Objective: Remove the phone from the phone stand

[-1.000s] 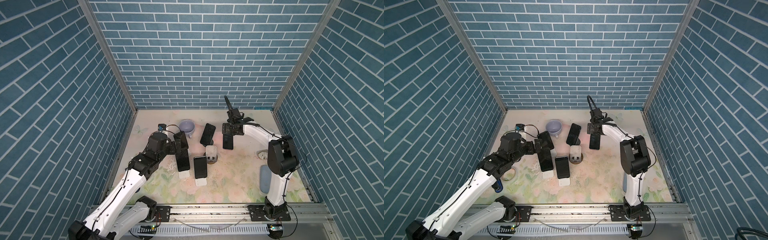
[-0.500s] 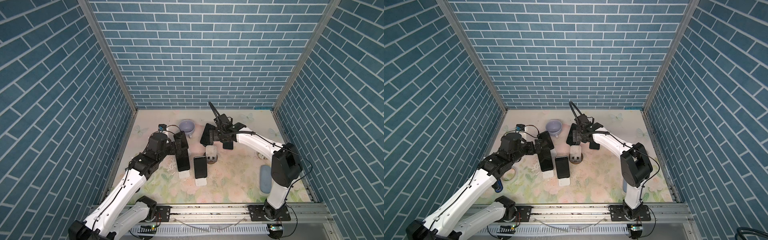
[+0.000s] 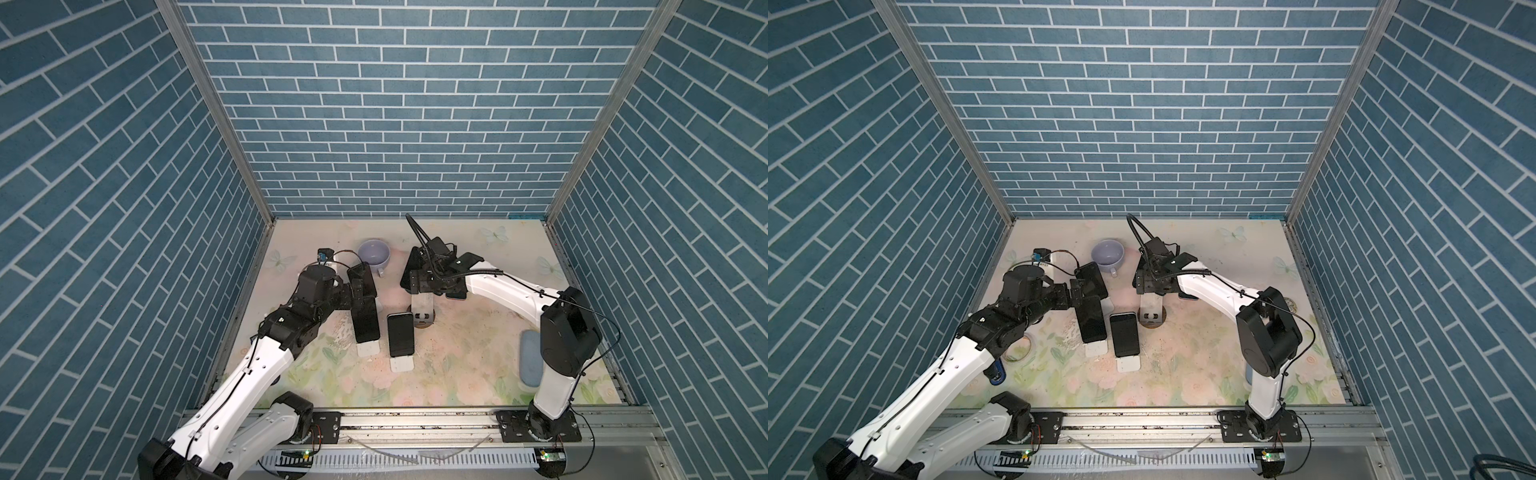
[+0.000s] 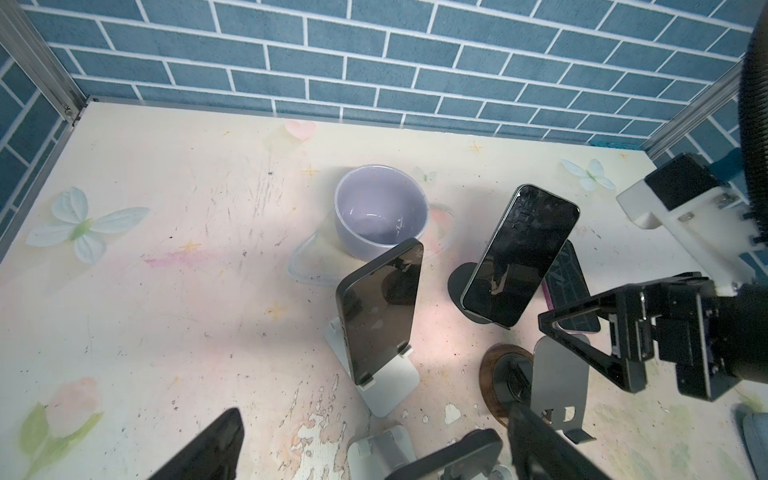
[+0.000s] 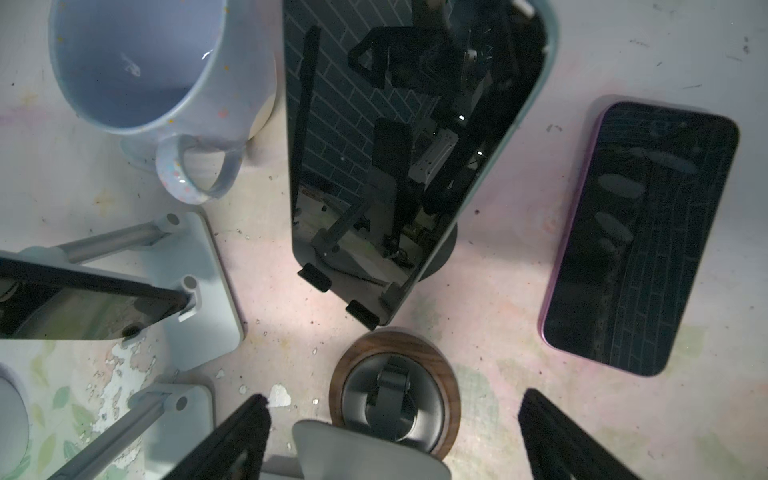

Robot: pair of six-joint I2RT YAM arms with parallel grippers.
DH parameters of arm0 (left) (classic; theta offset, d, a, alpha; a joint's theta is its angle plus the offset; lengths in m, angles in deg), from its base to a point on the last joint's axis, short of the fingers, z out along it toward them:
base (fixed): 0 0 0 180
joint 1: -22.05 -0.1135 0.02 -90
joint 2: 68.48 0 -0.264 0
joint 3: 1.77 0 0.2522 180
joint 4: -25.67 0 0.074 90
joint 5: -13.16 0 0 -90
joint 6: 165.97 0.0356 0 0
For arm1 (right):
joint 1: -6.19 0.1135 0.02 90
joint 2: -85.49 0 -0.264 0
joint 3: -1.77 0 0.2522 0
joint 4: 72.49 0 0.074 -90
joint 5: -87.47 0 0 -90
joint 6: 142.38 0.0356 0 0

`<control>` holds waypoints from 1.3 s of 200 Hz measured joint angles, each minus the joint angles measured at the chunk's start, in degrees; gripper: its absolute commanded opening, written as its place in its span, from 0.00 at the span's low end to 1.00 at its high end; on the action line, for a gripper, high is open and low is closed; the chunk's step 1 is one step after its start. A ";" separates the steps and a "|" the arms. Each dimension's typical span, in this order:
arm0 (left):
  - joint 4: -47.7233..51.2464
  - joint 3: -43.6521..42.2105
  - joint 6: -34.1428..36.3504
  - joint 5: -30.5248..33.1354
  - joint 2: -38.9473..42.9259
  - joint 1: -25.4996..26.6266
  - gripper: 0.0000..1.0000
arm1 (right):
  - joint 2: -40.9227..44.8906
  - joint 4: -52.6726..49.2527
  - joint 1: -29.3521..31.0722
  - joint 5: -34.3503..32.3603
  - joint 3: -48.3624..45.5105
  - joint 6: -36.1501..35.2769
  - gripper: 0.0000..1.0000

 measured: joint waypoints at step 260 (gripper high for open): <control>-3.06 -0.94 0.66 -0.87 -2.34 0.00 1.00 | -3.65 -5.49 2.80 -0.76 0.04 4.22 0.54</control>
